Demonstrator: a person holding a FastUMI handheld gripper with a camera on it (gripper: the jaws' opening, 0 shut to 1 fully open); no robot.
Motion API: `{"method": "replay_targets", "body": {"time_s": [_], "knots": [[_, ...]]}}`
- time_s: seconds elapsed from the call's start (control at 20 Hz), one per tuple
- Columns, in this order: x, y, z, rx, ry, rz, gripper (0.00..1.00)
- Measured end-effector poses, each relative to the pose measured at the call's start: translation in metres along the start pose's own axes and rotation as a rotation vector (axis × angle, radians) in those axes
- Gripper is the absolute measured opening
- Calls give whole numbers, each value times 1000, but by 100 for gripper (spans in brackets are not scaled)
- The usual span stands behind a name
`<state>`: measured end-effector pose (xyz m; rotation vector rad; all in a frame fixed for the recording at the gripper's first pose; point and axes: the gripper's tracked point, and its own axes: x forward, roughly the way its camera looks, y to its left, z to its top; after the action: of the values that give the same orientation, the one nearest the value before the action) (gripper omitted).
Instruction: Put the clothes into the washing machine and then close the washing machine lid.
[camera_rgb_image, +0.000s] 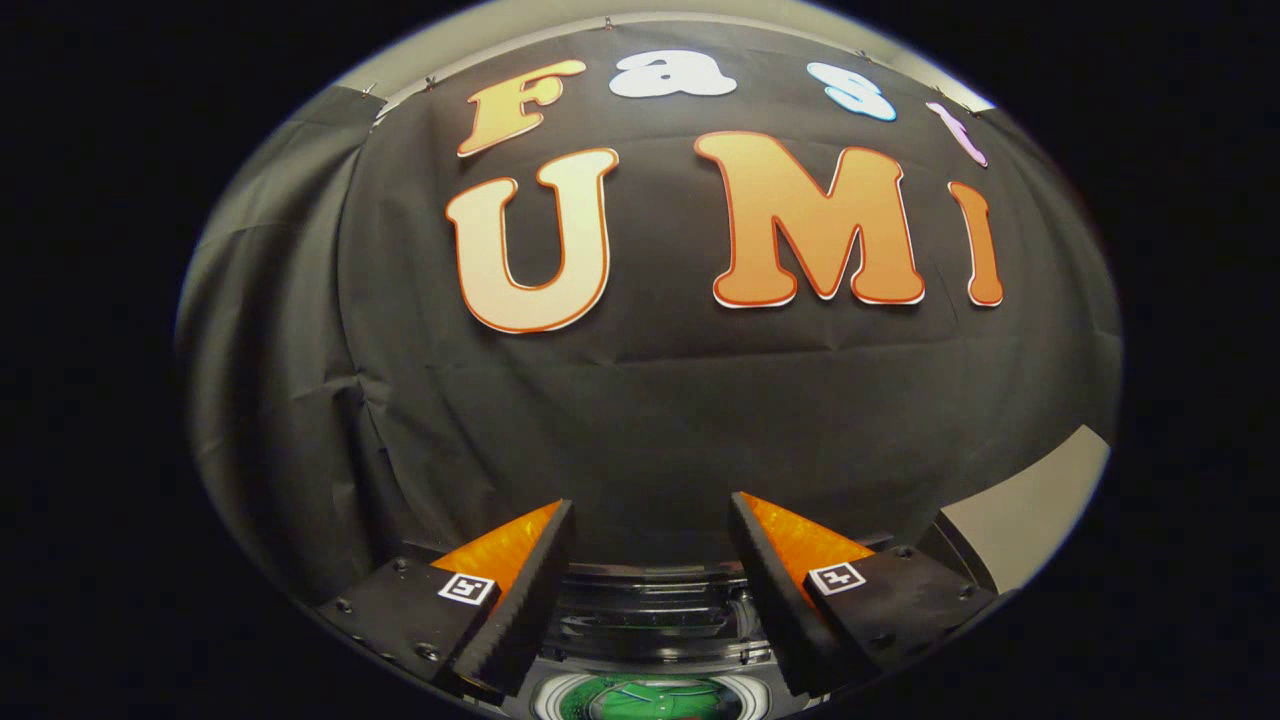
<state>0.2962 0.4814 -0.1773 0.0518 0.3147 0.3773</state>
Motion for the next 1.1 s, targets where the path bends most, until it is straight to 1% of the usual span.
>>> {"method": "replay_targets", "body": {"time_s": [0.3,0.45,0.7,0.85,1.1], "knots": [[42,-21,-17,-8,45,-44,98],[53,-24,-23,-12,64,-57,98],[59,-29,-40,-15,106,-71,98],[61,-28,-38,-39,87,-61,99],[49,-28,-39,-34,62,-58,99]]}}
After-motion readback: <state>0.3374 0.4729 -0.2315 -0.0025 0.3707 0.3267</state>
